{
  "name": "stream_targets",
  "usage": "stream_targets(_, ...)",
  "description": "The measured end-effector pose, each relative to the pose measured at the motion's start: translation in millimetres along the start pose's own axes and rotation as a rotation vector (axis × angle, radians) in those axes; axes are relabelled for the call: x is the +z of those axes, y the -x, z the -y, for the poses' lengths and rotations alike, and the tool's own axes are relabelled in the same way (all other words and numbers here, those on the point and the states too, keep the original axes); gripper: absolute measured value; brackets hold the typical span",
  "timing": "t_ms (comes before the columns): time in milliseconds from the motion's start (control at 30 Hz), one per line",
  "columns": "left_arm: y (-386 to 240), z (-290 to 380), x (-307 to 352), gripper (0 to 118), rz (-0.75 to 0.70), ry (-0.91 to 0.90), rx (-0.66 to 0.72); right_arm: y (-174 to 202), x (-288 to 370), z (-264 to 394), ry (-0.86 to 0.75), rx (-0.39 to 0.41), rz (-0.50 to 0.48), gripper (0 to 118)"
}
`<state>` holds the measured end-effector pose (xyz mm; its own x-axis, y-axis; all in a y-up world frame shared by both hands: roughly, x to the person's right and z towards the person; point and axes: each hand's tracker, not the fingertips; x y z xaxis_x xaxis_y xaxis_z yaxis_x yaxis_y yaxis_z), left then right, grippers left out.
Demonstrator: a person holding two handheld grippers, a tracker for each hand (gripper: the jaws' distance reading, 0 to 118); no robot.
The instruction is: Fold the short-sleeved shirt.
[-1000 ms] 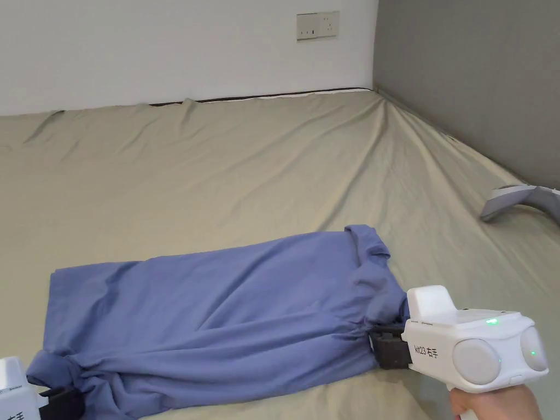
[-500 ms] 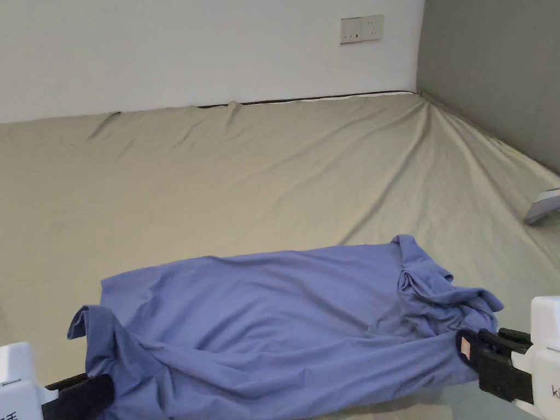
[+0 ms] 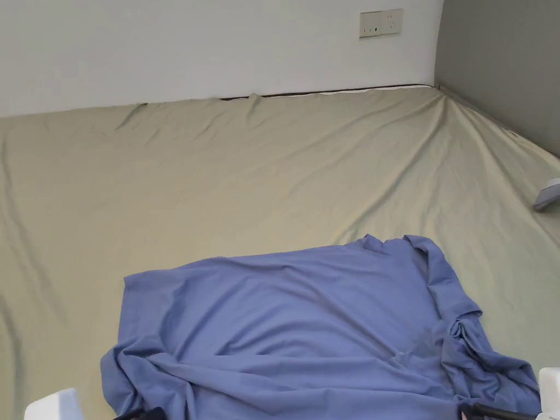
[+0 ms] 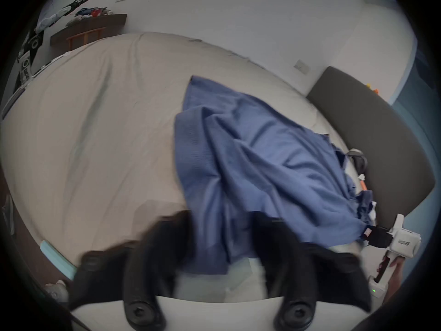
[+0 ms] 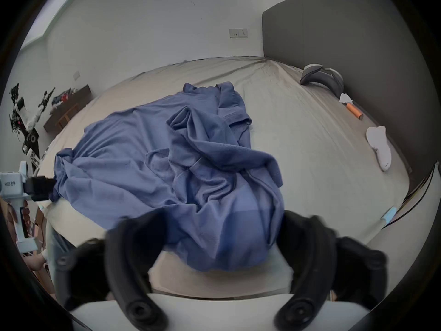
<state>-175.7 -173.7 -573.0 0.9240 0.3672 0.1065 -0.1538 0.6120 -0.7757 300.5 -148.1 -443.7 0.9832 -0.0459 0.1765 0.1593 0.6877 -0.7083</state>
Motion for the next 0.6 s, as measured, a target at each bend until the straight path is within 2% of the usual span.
stream_targets(33, -3, -3, 2, 106, -0.019, 0.017, -0.017, -3, 6, -2, -0.037, 0.013, -0.005, 98)
stream_targets(67, -8, -7, 6, 109, -0.057, 0.043, -0.073, -3, 14, -6, -0.064, 0.016, -0.007, 98)
stream_targets(133, -24, -13, 23, 105, -0.118, -0.016, -0.168, -1, 33, -22, -0.130, 0.025, 0.024, 98)
stream_targets(233, -45, -35, 42, 98, -0.117, -0.111, -0.249, 11, 56, -52, -0.282, 0.067, -0.001, 98)
stream_targets(300, -54, -59, 48, 78, -0.109, -0.140, -0.242, 23, 60, -78, -0.396, 0.093, -0.025, 92)
stream_targets(333, -56, -69, 49, 72, -0.098, -0.180, -0.242, 27, 60, -89, -0.445, 0.092, -0.026, 89)
stream_targets(367, -61, -80, 50, 72, -0.092, -0.206, -0.243, 31, 59, -101, -0.495, 0.095, -0.048, 89)
stream_targets(400, -62, -90, 48, 48, -0.101, -0.211, -0.239, 34, 55, -111, -0.549, 0.106, -0.089, 69)
stream_targets(433, -62, -102, 43, 20, -0.120, -0.229, -0.230, 31, 43, -121, -0.568, 0.099, -0.125, 31)
stream_targets(467, -60, -115, 36, 3, -0.148, -0.245, -0.206, 37, 34, -130, -0.499, 0.064, -0.161, 0)
stream_targets(500, -58, -127, 28, 3, -0.153, -0.241, -0.197, 39, 26, -141, -0.607, 0.101, -0.132, 0)
stream_targets(533, -55, -138, 20, 3, -0.156, -0.236, -0.195, 40, 17, -150, -0.557, 0.092, -0.182, 0)
stream_targets(567, -52, -150, 10, 3, -0.160, -0.236, -0.180, 42, 2, -155, -0.474, 0.040, -0.231, 0)
stream_targets(600, -48, -161, -1, 3, -0.165, -0.226, -0.162, 43, -8, -162, -0.511, 0.058, -0.261, 0)
